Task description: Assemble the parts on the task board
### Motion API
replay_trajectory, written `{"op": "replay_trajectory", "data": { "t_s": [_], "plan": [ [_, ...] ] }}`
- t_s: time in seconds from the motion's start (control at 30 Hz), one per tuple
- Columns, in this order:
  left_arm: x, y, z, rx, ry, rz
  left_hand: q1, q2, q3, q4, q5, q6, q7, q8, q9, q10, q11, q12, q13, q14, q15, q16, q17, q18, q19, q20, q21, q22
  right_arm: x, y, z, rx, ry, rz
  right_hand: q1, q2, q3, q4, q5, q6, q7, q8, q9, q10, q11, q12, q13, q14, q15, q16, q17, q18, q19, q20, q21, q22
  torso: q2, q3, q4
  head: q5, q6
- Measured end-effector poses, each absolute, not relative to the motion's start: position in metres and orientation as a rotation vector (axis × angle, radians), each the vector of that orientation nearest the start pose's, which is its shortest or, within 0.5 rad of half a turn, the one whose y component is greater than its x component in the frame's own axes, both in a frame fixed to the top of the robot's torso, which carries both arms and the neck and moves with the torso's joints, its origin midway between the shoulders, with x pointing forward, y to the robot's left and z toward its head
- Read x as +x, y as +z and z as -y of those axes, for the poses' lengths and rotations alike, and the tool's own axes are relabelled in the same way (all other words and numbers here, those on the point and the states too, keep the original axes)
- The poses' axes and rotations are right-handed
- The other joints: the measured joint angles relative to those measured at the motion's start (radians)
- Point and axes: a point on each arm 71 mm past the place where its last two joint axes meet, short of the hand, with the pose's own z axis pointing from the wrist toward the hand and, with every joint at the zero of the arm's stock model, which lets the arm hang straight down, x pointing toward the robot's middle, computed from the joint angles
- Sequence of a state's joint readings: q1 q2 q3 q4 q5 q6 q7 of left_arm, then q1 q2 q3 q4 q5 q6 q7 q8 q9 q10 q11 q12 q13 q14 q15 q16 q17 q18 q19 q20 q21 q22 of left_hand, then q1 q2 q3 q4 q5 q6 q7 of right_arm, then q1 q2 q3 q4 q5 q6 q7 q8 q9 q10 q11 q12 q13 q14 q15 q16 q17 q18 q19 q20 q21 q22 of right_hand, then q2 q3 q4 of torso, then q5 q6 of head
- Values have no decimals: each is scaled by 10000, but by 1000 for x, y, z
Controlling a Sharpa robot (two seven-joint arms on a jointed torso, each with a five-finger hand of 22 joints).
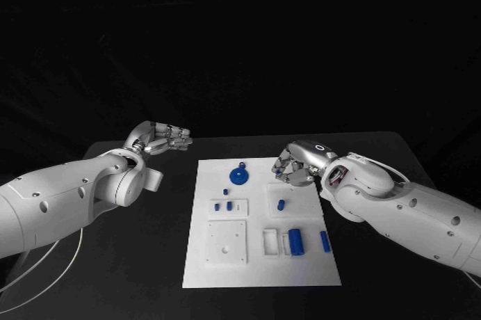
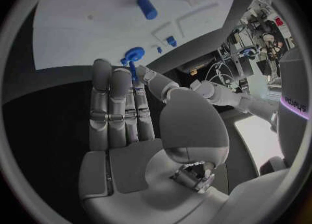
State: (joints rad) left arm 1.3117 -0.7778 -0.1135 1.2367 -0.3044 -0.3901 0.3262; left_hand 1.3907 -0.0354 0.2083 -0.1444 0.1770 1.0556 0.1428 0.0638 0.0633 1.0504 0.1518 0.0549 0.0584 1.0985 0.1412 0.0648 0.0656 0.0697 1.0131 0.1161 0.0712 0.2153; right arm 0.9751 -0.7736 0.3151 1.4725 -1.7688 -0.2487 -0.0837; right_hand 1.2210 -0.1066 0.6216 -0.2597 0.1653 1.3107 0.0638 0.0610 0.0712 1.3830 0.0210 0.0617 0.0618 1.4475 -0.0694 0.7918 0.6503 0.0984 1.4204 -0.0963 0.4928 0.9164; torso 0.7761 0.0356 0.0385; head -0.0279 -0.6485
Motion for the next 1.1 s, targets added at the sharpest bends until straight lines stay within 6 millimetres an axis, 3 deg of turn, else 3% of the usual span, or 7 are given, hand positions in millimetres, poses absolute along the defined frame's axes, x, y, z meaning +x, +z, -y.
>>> {"op": "replay_trajectory", "data": {
  "t_s": [0.23, 0.37, 0.63, 0.77, 0.93, 1.1],
  "plan": [
    [554, -158, -260, -7983, -11520, -13906, -28, 28, 0, 0, 0, 0, 0, 0, 0, 0, 0, 0, 0, 0, 0, 0, 1, -1, 0, 0, 0, -25, 477, -174, 162, -2180, 7667, -15112, 92, 91, -123, -15, 97, -42, 28, 0, 1, -1, -2, -19, -1, 1, 2, -41, -42, 2, 72, 3, -150, 114, -67, -41, -8, 387, -52],
    [558, -159, -254, -7942, -11540, -13904, -39, 39, 0, 0, 0, 0, 0, 0, 0, 1, 0, 0, 0, 0, 0, 0, 1, -1, 0, 0, 0, -33, 467, -179, 146, -2068, 8484, -15131, 116, 121, -165, -57, 130, -45, 25, 0, 2, -3, -4, -26, -3, 2, 2, -41, -62, 2, 75, 6, -253, 165, -124, -90, -17, 631, -108],
    [564, -160, -243, -7855, -11603, -13896, -39, 39, 0, 0, 0, 0, 0, 0, 0, 1, 0, 0, 0, 0, 0, 0, 1, 0, 0, 0, 0, -67, 450, -200, 123, -1814, 9570, -15408, 68, 220, -232, -69, 130, -48, 25, -3, 5, -16, -17, -47, -9, 16, 17, -41, -75, 4, 108, 35, -323, 237, -237, -198, -28, 1277, -291],
    [566, -160, -239, -7827, -11631, -13893, -39, 39, 0, 0, 0, 0, 0, 0, 0, 1, 0, 0, 0, 0, 0, 0, 1, -1, -34, 34, 0, -99, 444, -213, 113, -1745, 9860, -15561, 62, 229, -233, -70, 129, -49, 24, -5, 6, -17, -18, -61, -10, 17, 18, -41, -80, 4, 110, 33, -357, 268, -269, -240, -16, 1536, -391],
    [567, -160, -235, -7794, -11687, -13910, -39, 39, 0, 0, 0, 0, 0, 0, 0, 1, 0, 0, 0, 0, 0, 0, 1, 0, -36, 36, 0, -99, 437, -224, 103, -1926, 9921, -15628, 85, 252, -245, -82, 129, -49, 24, -7, 8, -16, -18, -86, -10, 19, 19, -41, -90, 5, 169, 28, -401, 352, -275, -248, -5, 1780, -509],
    [567, -160, -231, -7765, -11747, -13927, -39, 39, 0, 0, 0, 0, 0, 0, 0, 1, -1, 0, 0, 0, 0, 0, 1, -1, -36, 36, 0, -99, 433, -237, 97, -2248, 9680, -15650, 86, 252, -210, -118, 46, -50, 24, -12, 8, 1, -36, -85, -10, 33, 34, -41, -90, 6, 199, 16, -481, 495, -274, -242, -9, 1862, -597]
  ]
}}
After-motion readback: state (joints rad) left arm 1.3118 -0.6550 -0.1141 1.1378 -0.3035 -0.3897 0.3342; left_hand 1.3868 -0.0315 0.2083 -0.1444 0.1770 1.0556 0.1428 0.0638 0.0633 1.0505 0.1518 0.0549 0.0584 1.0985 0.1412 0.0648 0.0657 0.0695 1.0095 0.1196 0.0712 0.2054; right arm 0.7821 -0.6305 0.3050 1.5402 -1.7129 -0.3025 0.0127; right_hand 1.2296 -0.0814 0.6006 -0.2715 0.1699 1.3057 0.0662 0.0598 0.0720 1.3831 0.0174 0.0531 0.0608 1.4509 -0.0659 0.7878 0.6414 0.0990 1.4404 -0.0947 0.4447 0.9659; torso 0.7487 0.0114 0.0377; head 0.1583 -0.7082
